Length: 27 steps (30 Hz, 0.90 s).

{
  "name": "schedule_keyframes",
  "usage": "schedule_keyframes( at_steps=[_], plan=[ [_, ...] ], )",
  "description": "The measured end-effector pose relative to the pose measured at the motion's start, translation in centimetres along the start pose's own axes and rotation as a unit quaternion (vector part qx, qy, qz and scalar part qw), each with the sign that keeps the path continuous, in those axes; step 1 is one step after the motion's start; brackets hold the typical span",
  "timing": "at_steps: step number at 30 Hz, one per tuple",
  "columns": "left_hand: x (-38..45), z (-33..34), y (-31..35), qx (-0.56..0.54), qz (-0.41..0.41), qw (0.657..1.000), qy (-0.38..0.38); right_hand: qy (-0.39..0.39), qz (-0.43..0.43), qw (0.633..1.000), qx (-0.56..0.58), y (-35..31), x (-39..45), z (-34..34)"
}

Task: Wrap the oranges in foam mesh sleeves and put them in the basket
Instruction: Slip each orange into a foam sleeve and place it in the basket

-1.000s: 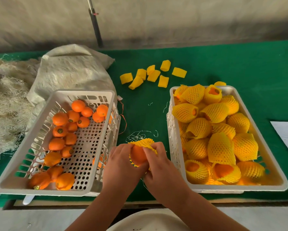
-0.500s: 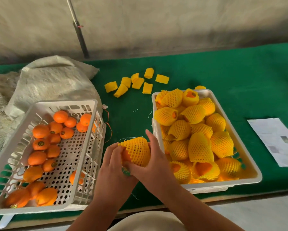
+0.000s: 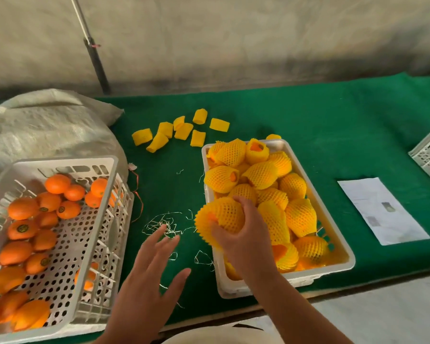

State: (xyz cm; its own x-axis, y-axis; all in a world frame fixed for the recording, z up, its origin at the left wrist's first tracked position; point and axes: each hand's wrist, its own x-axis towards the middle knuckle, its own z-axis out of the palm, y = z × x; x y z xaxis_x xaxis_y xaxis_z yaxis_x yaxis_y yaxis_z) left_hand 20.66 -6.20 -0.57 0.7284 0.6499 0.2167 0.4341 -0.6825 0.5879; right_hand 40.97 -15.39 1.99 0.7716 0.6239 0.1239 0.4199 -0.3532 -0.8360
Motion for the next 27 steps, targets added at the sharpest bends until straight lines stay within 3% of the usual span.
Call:
schedule_keyframes(
  at_steps=[3, 7, 9, 13, 20, 27],
  plan=[
    [-1.1, -0.4, -3.8, 0.093, -0.061, 0.994, -0.002, 0.085, 0.009, 0.996, -0.025, 2.7, 4.2, -4.5],
    [-3.0, -1.8, -9.5, 0.25, -0.168, 0.953, 0.044, 0.151, 0.032, 0.983, -0.098, 6.6, 10.0, -8.9],
    [-3.7, -2.5, -11.4, 0.263, -0.186, 0.944, 0.068, 0.142, 0.043, 0.981, -0.125, 8.3, 12.1, -9.6],
    [-3.3, -2.5, -13.7, 0.274, -0.154, 0.949, 0.03, 0.093, 0.058, 0.982, -0.156, 10.9, 14.6, -9.3],
    [-3.7, -1.1, -16.6, 0.234, -0.233, 0.943, -0.043, 0.046, 0.052, 0.984, -0.165, 12.5, 15.9, -8.4],
    [-2.7, -2.5, -13.0, 0.209, -0.259, 0.938, -0.101, 0.006, 0.054, 0.989, -0.139, 12.8, 14.7, -9.0]
  ],
)
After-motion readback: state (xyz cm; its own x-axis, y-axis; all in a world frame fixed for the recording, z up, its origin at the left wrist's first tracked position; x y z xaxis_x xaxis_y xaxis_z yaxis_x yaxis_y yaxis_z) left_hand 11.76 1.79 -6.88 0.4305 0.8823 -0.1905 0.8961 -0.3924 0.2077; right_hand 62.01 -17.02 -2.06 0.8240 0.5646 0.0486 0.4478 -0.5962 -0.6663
